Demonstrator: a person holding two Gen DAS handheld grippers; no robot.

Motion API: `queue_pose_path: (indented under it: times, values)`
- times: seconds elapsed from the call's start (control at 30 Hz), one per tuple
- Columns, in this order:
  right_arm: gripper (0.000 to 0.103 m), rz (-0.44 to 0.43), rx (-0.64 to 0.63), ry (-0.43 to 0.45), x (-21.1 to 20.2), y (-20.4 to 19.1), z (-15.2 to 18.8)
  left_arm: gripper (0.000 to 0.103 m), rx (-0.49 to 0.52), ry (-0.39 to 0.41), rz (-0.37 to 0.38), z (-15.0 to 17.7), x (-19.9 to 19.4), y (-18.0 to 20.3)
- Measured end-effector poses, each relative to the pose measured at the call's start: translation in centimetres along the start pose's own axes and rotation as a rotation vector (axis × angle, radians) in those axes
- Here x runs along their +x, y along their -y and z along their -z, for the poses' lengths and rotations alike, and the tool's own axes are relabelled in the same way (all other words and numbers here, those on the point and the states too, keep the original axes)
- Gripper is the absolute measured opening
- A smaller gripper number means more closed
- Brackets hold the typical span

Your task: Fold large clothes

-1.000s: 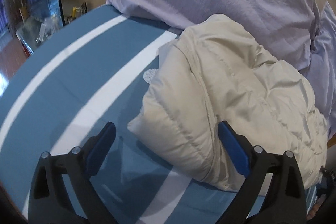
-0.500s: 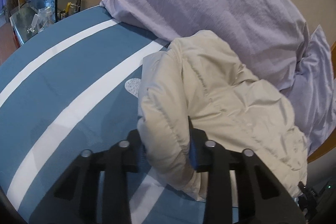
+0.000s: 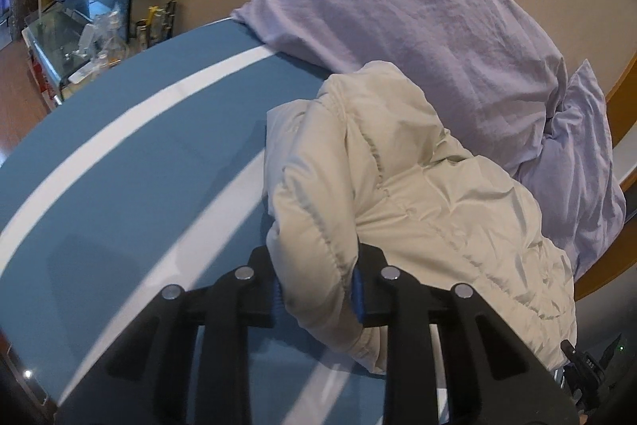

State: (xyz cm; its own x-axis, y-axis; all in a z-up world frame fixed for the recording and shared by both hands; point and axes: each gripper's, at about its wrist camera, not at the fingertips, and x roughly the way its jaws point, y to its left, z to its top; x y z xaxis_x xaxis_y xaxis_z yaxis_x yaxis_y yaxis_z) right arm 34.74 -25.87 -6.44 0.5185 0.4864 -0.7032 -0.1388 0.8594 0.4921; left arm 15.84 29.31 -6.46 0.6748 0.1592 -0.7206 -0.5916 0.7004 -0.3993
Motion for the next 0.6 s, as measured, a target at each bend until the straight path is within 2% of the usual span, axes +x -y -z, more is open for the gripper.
queue_pose_path:
  times: [0.17, 0.3, 0.4, 0.5, 0.53, 0.6]
  values:
    - [0.023, -0.020, -0.039, -0.027, -1.3, -0.8, 2.9, 0.026, -0.014, -0.002, -0.015, 1.5, -2.7, -2.8]
    - [0.026, 0.026, -0.100, -0.022, -2.0, -1.6, 3.8, 0.030, -0.020, -0.014, -0.034, 2.2, -3.5, -3.6]
    - [0.036, 0.093, -0.135, 0.005, -2.7, -2.3, 3.7, 0.039, -0.030, -0.015, -0.065, 2.6, -3.5, -3.8]
    - [0.058, 0.170, -0.199, 0.100, -4.3, -3.6, 3.5, 0.056, -0.052, -0.017, -0.065, 2.9, -3.5, -4.3]
    - [0.058, 0.179, -0.219, 0.123, -4.8, -4.1, 3.6, 0.065, -0.064, -0.014, -0.067, 2.9, -3.5, -4.5]
    - [0.059, 0.183, -0.259, 0.149, -5.2, -5.2, 3.5, 0.072, -0.074, -0.004, -0.065, 3.0, -3.5, -4.6]
